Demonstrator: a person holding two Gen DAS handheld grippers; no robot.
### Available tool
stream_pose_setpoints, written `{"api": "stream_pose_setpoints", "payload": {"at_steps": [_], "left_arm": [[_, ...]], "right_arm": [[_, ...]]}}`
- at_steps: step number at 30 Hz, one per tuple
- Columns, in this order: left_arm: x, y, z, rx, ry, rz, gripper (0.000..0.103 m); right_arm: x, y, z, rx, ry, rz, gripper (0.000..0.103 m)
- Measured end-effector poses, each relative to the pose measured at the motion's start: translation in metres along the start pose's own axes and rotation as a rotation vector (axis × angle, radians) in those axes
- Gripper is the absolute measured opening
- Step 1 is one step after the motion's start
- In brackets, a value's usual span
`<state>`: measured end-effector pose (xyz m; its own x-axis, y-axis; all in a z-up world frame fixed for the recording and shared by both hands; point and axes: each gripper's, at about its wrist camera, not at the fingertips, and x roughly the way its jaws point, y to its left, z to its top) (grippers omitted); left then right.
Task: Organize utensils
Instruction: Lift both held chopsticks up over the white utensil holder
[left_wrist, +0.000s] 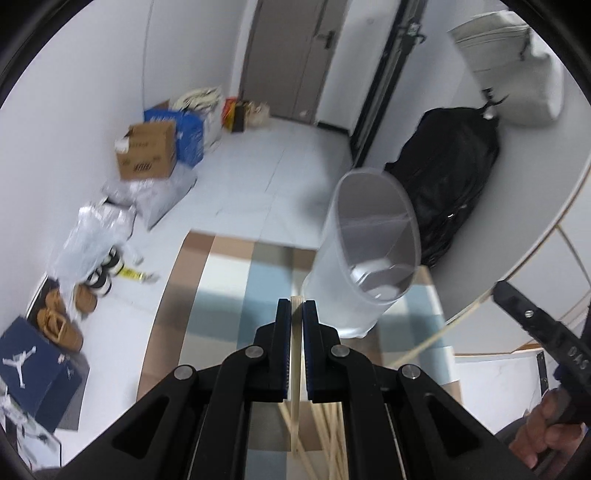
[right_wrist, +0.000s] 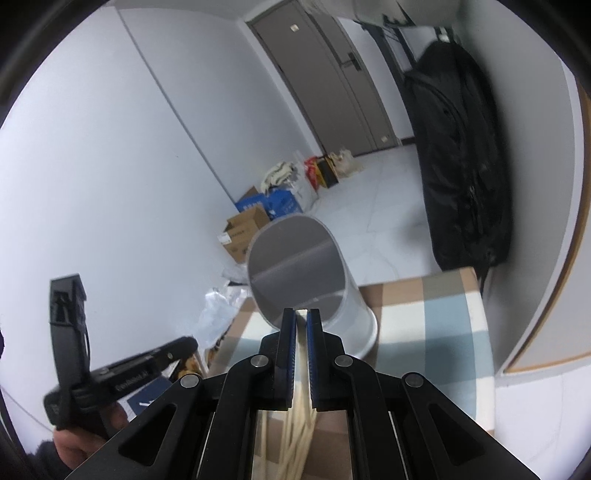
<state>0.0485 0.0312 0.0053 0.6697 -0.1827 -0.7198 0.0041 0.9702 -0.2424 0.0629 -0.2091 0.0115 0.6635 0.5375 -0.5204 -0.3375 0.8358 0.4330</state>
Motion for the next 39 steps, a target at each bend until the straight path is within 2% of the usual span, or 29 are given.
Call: {"api": "stream_pose_setpoints", "payload": {"at_steps": [12,22,29,39], "left_arm": [[-0.03,-0.014,0.024,0.093,-0.073,-0.082,0.002],[-0.056,-0.026,0.078,0.127,-0.168,-0.118,0.002],[-0.049,-0.035,0.118,0.137,-0.256,-0.119,0.002],[-0.008,-0.025,0.134,0.115,-0.277,-0.116,0.002]], "right_arm": [[-0.011,0.028,0.023,-0.084,-0.061,0.015,0.005],[-0.029,0.044,0.074,-0.109,-0.142,0.048,0.005],[-0.032,0.054,0.118,-0.142,-0.192,0.034,0.005],[-0.004,0.06,0.15,-0.211,-0.228,-0.025,0.005]]}}
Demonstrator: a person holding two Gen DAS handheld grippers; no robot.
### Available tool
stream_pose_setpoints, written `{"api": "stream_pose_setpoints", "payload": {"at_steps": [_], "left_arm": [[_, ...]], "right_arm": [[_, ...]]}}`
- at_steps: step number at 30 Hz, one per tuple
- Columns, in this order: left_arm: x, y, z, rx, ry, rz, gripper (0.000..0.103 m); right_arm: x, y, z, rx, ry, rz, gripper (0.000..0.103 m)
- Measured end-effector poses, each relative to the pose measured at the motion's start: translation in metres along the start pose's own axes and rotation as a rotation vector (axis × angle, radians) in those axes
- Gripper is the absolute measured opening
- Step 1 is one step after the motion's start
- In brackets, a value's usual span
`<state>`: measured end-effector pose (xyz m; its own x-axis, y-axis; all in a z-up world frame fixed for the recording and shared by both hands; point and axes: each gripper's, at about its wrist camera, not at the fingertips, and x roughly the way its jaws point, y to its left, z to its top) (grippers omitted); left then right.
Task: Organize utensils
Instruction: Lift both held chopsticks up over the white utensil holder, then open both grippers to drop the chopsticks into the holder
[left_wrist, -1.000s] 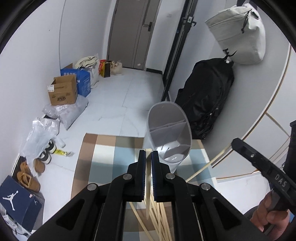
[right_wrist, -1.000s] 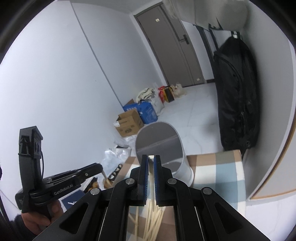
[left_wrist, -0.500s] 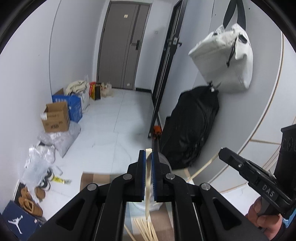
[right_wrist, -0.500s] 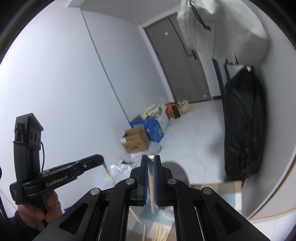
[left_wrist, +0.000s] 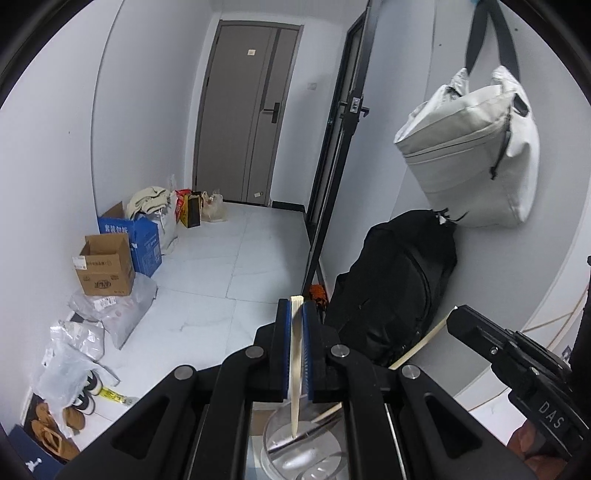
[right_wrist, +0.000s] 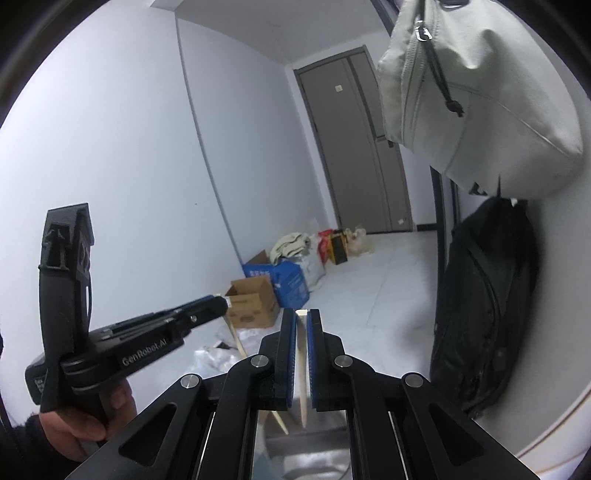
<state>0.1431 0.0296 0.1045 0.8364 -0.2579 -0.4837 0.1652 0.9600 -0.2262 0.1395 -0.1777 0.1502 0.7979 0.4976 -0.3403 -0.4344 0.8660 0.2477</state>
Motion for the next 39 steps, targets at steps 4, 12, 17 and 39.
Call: {"api": "stream_pose_setpoints", "payload": {"at_steps": [4,12,17,39], "left_arm": [[0.012,0.004,-0.001,-0.01,0.001,0.0,0.002],[0.03,0.008,-0.014,-0.01,0.011,-0.039,0.002],[0.039,0.007,-0.02,0.0,0.07,-0.11,0.002],[0.012,0.025,-0.041,-0.092,0.16,-0.021,0.048]], "right_arm": [[0.02,-0.002,-0.004,-0.002,0.021,0.0,0.005],[0.05,-0.012,-0.023,0.012,0.09,0.002,0.005],[0.072,-0.024,-0.035,0.059,0.144,0.026,0.005],[0.043,-0.075,-0.067,0.305,0.174,0.043,0.05]]}}
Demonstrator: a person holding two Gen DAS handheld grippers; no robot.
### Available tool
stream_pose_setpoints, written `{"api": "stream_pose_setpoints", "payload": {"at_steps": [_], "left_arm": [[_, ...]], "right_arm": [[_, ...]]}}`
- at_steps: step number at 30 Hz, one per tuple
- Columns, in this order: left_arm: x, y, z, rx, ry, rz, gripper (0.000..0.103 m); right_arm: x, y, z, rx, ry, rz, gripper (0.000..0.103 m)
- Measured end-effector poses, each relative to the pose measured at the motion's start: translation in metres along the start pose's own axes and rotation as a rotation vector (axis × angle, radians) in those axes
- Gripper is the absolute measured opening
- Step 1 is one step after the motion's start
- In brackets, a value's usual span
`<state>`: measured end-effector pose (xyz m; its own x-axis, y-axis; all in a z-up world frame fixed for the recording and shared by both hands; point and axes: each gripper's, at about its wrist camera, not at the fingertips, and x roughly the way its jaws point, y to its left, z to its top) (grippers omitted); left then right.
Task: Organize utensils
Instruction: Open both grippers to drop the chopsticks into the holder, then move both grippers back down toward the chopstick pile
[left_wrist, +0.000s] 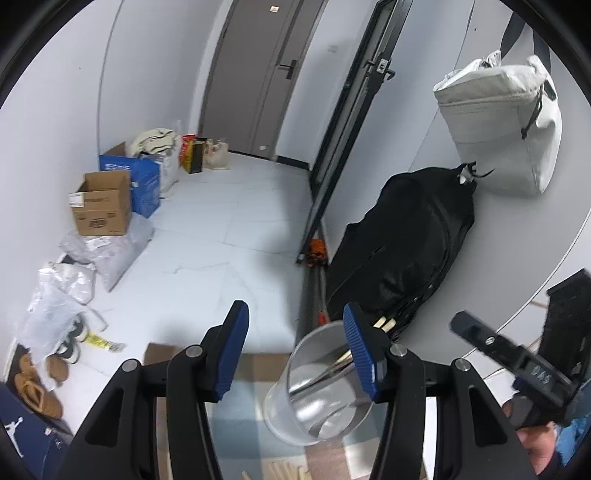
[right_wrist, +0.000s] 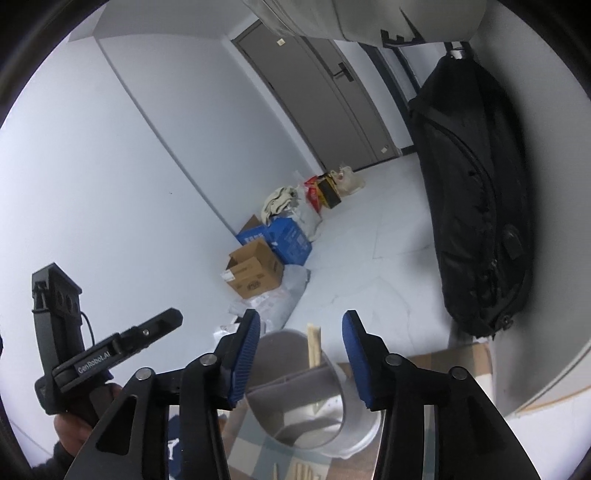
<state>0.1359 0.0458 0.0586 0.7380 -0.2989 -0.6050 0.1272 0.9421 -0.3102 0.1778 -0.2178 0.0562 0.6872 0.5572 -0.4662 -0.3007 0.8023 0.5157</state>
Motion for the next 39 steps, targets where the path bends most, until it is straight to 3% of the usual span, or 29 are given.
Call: {"api": "stream_pose_setpoints", "payload": {"at_steps": [12,13,15,22,27,32,37,39], "left_arm": [[-0.038,-0.014,-0.027,0.019,-0.042,0.092,0.049],[-0.041,-0.016,-0.03,0.024,-0.044,0.096,0.051],[-0.047,-0.019,-0.035,0.032,-0.058,0.101,0.064],[-0.063,-0.019,-0.053,0.042,-0.084,0.12,0.066],[-0.066,-0.014,-0.07,0.031,-0.089,0.15,0.078],[-0.062,-0.007,-0.089,0.024,-0.061,0.19,0.079],[-0.059,0.0,-0.107,0.025,-0.049,0.212,0.08],[-0.057,0.004,-0.115,0.02,-0.04,0.216,0.087]], "right_arm": [[-0.047,0.029,-0.034,-0.065,-0.037,0.015,0.065],[-0.051,0.032,-0.036,-0.071,-0.041,0.014,0.067],[-0.058,0.036,-0.041,-0.082,-0.045,0.014,0.069],[-0.079,0.05,-0.062,-0.13,-0.065,0.012,0.077],[-0.089,0.053,-0.081,-0.156,-0.073,0.009,0.084],[-0.089,0.051,-0.101,-0.188,-0.057,-0.007,0.086],[-0.087,0.051,-0.119,-0.221,-0.062,-0.019,0.094],[-0.086,0.051,-0.127,-0.239,-0.067,-0.018,0.097]]}}
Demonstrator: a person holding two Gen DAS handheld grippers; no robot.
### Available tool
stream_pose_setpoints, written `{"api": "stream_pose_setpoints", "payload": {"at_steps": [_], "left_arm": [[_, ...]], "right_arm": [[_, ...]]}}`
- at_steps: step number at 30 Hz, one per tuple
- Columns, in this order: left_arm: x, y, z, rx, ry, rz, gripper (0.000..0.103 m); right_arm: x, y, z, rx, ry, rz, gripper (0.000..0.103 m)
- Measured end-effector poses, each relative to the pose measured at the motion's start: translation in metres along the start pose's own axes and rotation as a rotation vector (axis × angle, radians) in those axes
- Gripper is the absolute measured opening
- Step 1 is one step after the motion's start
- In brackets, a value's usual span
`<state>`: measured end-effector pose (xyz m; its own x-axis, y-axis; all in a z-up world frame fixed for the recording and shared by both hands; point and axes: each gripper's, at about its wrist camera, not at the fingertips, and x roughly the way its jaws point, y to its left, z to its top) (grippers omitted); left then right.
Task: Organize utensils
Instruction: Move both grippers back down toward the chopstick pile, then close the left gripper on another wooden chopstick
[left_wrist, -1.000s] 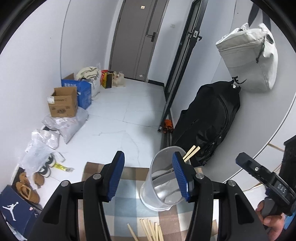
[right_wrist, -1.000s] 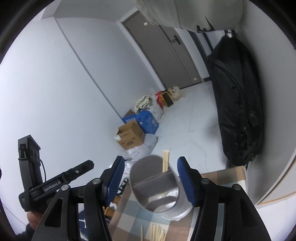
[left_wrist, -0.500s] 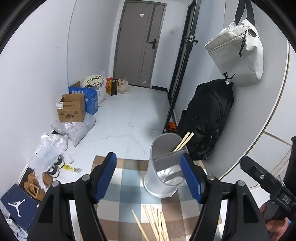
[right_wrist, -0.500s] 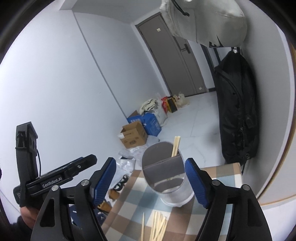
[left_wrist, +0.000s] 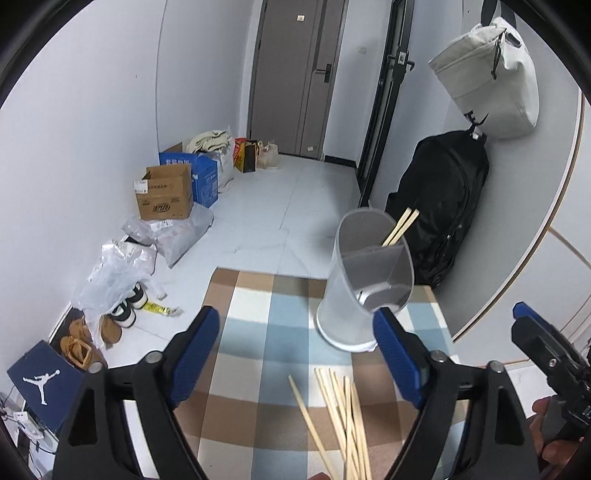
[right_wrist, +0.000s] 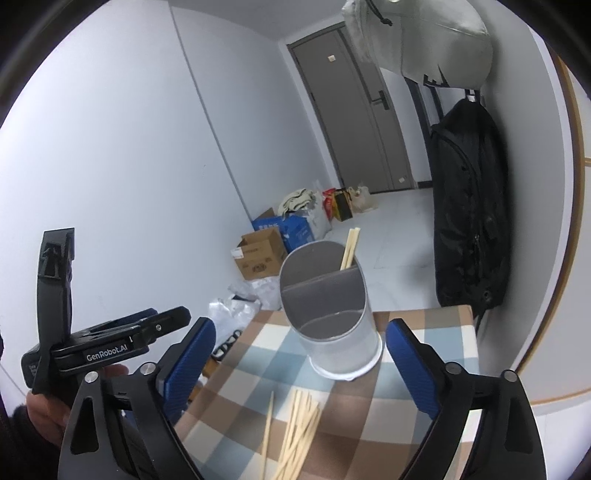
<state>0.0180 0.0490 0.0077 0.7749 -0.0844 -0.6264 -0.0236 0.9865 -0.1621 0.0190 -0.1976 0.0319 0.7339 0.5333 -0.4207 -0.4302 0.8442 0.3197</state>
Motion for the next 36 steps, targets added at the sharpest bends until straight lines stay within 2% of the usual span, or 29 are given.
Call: {"api": "stream_pose_setpoints", "payload": {"at_steps": [10,18,27,34,36], "left_arm": [[0.032,0.013,-0.035,-0.038,0.121,0.04,0.087],[0.058,0.017,-0.051,-0.009,0.225,0.061,0.087],[0.091,0.014,-0.063,0.038,0.355,0.095,0.087],[0.11,0.01,-0.067,0.045,0.409,0.113,0.086],[0.114,0.008,-0.067,0.045,0.423,0.113,0.081]], "right_arm": [[0.013,0.0,-0.029,-0.053,0.028,0.001,0.103],[0.023,-0.02,-0.036,0.041,0.058,0.032,0.103],[0.037,-0.028,-0.037,0.074,0.097,0.041,0.103],[0.045,-0.034,-0.035,0.098,0.112,0.04,0.103],[0.047,-0.035,-0.035,0.102,0.115,0.039,0.103]]}}
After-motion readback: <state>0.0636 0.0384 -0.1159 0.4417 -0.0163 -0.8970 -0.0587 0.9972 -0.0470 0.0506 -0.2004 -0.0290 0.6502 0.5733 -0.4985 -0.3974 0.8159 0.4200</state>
